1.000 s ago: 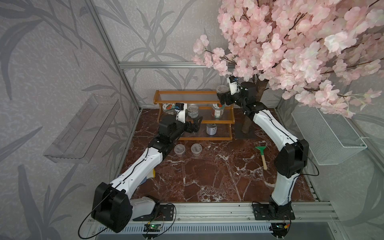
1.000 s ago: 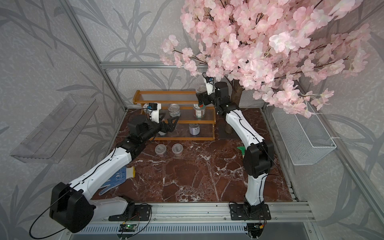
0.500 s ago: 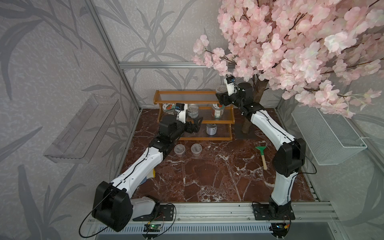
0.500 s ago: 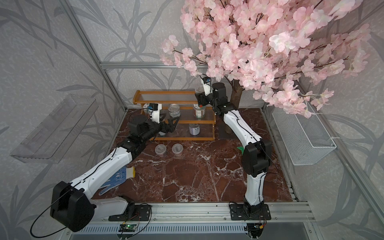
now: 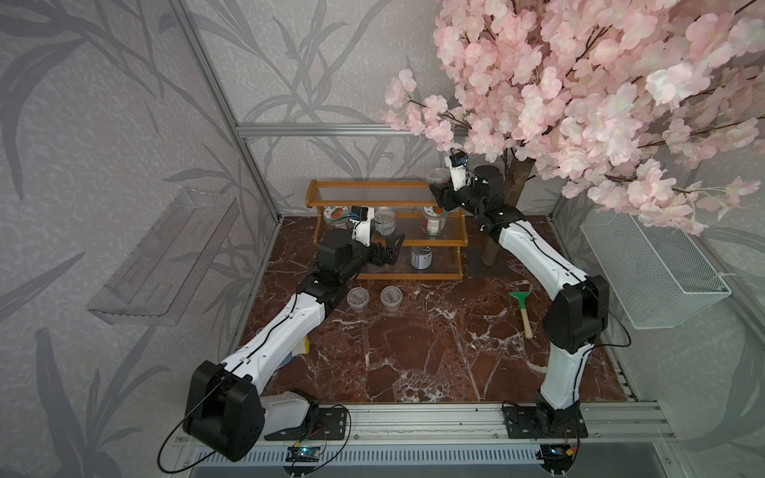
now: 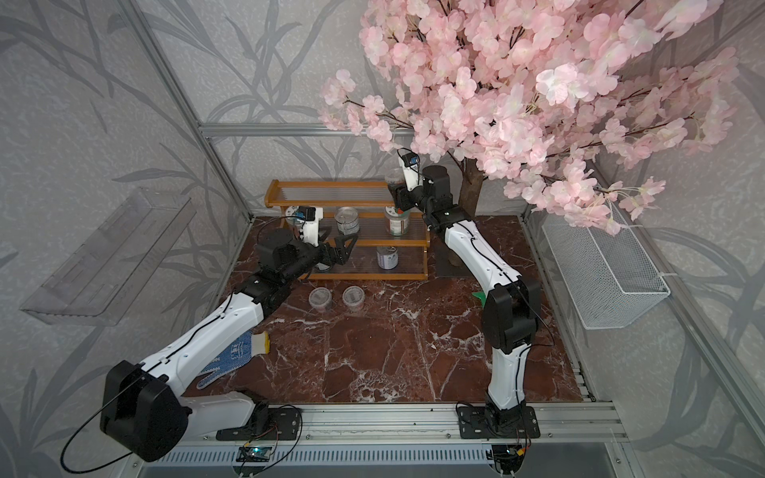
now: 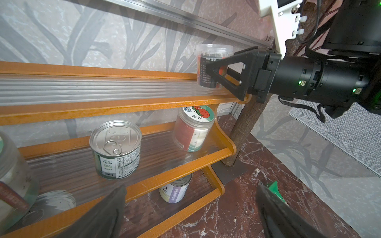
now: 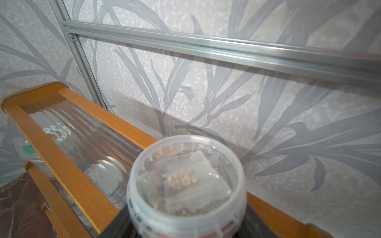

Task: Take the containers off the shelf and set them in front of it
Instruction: 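Pick up a container from the shelf, then place the container at the center of the board.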

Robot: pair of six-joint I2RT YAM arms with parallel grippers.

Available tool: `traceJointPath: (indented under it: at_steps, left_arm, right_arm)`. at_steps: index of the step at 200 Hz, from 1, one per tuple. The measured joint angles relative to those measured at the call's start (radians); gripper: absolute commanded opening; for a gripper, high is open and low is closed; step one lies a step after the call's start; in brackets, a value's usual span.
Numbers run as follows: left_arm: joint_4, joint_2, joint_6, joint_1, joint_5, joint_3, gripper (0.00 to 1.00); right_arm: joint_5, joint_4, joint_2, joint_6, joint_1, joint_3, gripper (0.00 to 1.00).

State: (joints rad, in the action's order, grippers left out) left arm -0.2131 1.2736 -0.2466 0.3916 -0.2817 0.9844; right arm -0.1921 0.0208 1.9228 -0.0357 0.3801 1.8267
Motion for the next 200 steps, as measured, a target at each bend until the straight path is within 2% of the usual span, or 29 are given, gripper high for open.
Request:
traceJointPath:
  at_steps: [98, 147, 200]
  left_arm:
    - [0.028, 0.006, 0.011, -0.008, 0.0, 0.0, 1.0]
    - [0.058, 0.006, 0.016, -0.03, -0.002, 0.0, 1.0]
    - [0.087, 0.006, 0.013, -0.055, -0.009, 0.0, 1.0]
  right_arm:
    - [-0.126, -0.178, -0.262, 0.023, 0.022, -0.314, 0.64]
    - [-0.227, -0.349, -0.425, 0.076, 0.04, -0.589, 0.64]
    - [-0.281, -0.48, -0.53, 0.099, 0.086, -0.895, 0.64]
